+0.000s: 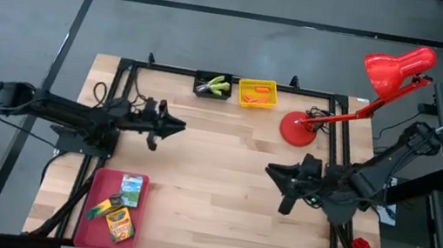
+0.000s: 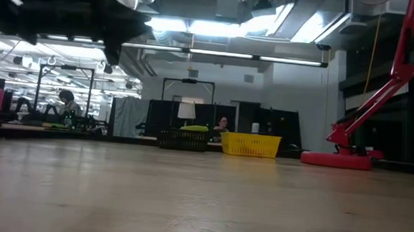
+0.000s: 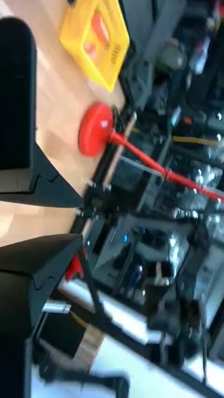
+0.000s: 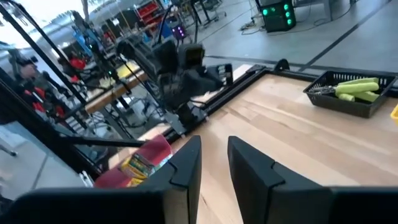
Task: Pick & Place School Supplies
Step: Return to Home Position
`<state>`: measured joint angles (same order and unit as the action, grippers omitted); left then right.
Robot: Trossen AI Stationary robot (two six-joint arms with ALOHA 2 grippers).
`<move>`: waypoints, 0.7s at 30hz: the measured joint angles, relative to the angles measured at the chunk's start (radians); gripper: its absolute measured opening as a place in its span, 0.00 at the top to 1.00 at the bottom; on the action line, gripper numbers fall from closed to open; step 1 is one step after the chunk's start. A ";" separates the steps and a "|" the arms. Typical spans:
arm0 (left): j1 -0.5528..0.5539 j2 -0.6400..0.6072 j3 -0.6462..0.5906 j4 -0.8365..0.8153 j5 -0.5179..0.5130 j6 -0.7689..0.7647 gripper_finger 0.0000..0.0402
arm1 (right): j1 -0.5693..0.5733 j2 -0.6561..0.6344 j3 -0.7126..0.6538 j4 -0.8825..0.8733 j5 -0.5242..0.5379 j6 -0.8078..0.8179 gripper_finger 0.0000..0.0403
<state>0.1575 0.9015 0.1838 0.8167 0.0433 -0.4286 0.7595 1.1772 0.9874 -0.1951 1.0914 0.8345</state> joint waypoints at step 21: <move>-0.112 -0.478 -0.175 -0.357 -0.036 0.169 0.87 | 0.210 -0.216 0.000 -0.404 0.327 0.255 0.79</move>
<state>0.0460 0.4235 0.0090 0.4593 0.0071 -0.2592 0.9698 0.9612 0.9874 -0.5992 1.4183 1.0891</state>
